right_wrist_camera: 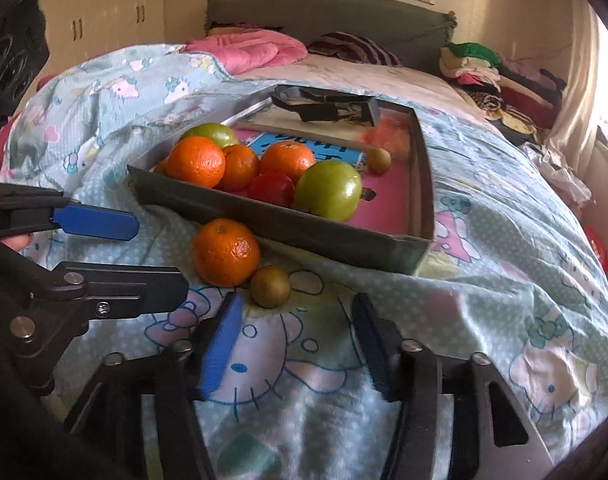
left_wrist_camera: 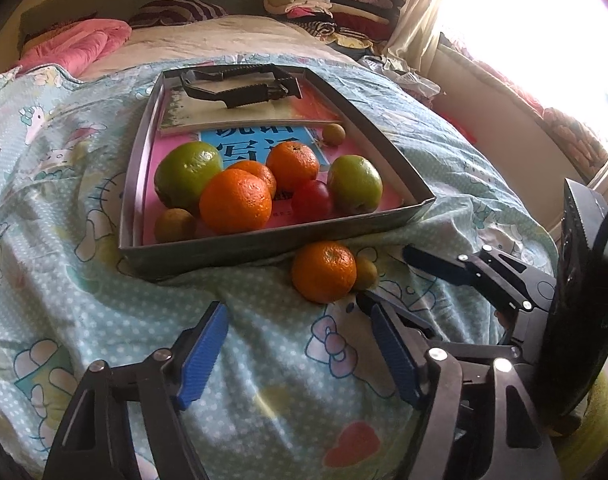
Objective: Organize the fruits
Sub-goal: 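Grasp the last orange with the left tool while the right tool grasps a small brown fruit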
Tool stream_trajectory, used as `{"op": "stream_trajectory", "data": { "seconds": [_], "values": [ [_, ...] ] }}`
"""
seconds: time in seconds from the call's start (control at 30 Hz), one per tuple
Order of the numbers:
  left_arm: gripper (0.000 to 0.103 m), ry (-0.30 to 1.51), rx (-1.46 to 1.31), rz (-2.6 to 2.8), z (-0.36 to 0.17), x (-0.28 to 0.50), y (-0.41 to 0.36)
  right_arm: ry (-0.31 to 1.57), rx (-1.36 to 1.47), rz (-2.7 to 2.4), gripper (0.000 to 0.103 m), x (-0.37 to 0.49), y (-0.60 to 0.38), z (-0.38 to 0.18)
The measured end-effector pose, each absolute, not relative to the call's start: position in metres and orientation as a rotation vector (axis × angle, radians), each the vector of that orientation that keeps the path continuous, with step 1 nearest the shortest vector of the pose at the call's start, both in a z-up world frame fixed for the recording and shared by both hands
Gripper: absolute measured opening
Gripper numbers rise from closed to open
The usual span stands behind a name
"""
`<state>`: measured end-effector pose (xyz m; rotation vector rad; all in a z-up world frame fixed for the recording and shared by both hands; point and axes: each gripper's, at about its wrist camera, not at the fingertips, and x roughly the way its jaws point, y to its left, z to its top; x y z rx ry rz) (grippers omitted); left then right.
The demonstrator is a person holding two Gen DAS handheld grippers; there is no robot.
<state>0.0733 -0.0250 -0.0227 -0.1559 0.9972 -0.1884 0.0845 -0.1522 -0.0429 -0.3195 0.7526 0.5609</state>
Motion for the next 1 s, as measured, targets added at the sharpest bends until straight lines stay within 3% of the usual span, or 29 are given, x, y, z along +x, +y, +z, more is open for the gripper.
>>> {"op": "stream_trajectory", "data": {
  "seconds": [0.2,0.47,0.6,1.0],
  "values": [
    [0.059,1.011,-0.180,-0.198,-0.028,0.081,-0.026,0.742,-0.345,0.612,0.039,0.091,-0.146,-0.045],
    [0.056,1.016,-0.178,-0.215,-0.029,0.088,-0.031,0.764,-0.350,0.664,0.035,0.106,-0.142,-0.050],
    [0.051,1.023,-0.166,-0.219,-0.031,0.095,-0.038,0.766,-0.332,0.664,0.023,0.109,-0.144,-0.051],
    [0.041,1.036,-0.141,-0.199,-0.042,0.107,-0.046,0.768,-0.121,0.569,0.023,0.123,-0.186,-0.040]
  ]
}}
